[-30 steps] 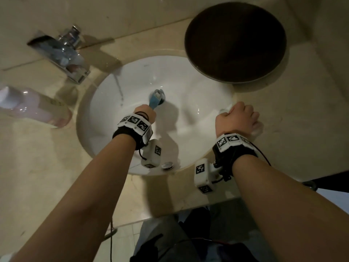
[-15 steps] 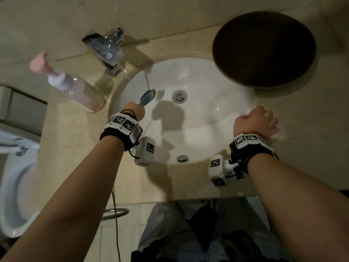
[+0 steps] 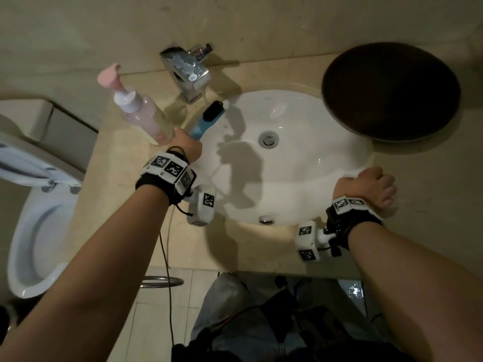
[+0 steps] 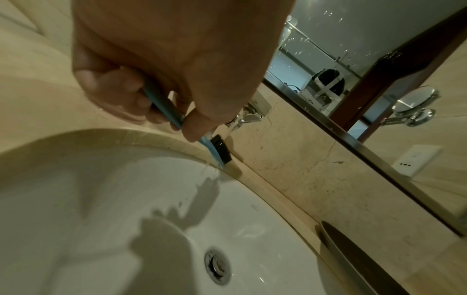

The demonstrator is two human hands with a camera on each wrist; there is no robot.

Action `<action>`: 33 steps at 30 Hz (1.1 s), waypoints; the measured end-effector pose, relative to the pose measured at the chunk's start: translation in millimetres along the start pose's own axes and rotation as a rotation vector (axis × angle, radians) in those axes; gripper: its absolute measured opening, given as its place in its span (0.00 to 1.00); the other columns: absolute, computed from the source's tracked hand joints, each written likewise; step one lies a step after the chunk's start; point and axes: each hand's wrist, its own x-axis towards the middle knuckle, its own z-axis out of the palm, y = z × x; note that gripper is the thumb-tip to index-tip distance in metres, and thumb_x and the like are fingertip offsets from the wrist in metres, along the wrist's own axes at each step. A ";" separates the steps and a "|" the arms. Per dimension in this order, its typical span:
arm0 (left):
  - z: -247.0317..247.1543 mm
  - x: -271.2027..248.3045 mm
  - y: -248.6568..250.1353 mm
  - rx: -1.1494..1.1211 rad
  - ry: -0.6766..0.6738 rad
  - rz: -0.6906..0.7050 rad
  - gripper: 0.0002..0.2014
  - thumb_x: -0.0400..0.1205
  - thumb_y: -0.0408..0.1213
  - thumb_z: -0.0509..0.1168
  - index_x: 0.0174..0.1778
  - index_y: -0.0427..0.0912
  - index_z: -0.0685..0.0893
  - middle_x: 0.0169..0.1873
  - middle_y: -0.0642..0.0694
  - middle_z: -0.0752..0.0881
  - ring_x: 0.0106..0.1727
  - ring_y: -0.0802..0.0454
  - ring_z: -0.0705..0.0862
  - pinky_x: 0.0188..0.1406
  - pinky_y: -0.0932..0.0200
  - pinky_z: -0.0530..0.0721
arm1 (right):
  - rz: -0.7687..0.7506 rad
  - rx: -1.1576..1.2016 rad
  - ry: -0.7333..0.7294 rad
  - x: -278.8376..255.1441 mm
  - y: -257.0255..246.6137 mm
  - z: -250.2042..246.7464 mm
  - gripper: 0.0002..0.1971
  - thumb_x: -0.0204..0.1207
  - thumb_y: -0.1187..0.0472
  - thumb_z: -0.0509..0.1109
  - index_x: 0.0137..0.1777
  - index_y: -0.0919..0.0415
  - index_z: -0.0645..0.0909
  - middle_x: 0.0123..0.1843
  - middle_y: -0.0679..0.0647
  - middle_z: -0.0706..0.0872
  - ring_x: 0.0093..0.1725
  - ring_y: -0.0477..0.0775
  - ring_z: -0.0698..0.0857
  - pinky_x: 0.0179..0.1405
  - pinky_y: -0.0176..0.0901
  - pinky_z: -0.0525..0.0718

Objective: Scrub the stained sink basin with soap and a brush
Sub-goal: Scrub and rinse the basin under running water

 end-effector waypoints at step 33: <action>-29.6 12.0 26.2 -0.286 -0.217 0.033 0.15 0.82 0.47 0.60 0.37 0.39 0.73 0.26 0.46 0.70 0.24 0.52 0.66 0.23 0.64 0.64 | 0.010 -0.252 -0.405 13.3 -26.0 -25.6 0.22 0.76 0.65 0.56 0.70 0.59 0.74 0.67 0.66 0.69 0.66 0.70 0.67 0.67 0.64 0.68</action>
